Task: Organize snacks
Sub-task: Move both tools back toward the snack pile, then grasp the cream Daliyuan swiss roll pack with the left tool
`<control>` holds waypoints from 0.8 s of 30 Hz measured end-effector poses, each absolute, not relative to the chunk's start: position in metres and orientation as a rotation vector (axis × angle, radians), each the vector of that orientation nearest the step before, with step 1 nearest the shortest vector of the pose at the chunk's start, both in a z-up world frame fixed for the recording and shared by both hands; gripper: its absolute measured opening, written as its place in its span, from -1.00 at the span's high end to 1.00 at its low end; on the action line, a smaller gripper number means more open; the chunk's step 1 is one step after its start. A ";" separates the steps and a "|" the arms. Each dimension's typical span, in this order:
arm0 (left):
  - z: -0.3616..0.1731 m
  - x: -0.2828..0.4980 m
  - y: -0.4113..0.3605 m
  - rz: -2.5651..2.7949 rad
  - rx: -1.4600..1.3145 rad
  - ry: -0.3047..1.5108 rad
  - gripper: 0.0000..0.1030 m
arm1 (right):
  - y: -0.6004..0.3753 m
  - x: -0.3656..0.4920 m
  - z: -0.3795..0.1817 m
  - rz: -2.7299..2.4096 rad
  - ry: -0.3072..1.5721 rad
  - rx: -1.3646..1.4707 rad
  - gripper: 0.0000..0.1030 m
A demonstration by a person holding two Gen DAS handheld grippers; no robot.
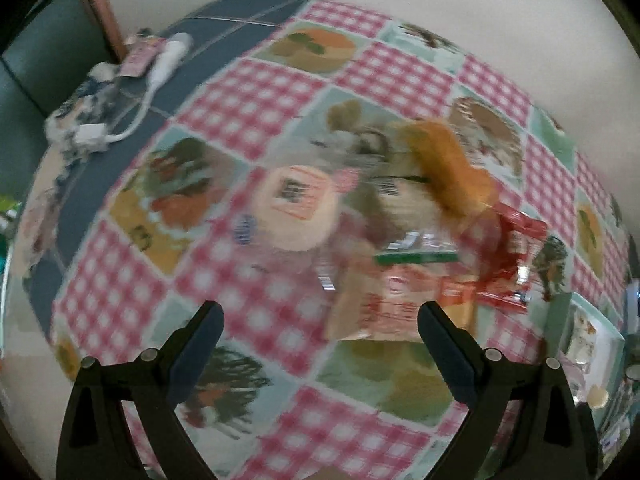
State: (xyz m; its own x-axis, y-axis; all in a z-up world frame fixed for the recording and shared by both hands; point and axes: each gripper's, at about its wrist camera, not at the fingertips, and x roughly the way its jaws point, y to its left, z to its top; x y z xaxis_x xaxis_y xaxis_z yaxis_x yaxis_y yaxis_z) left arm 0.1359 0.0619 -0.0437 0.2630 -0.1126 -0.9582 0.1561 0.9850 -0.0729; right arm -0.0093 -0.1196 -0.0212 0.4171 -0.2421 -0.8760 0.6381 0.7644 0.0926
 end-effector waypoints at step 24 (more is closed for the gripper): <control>-0.082 0.148 0.000 -0.294 0.113 1.325 -0.90 | -0.146 0.007 -0.037 -0.628 1.026 0.474 -1.00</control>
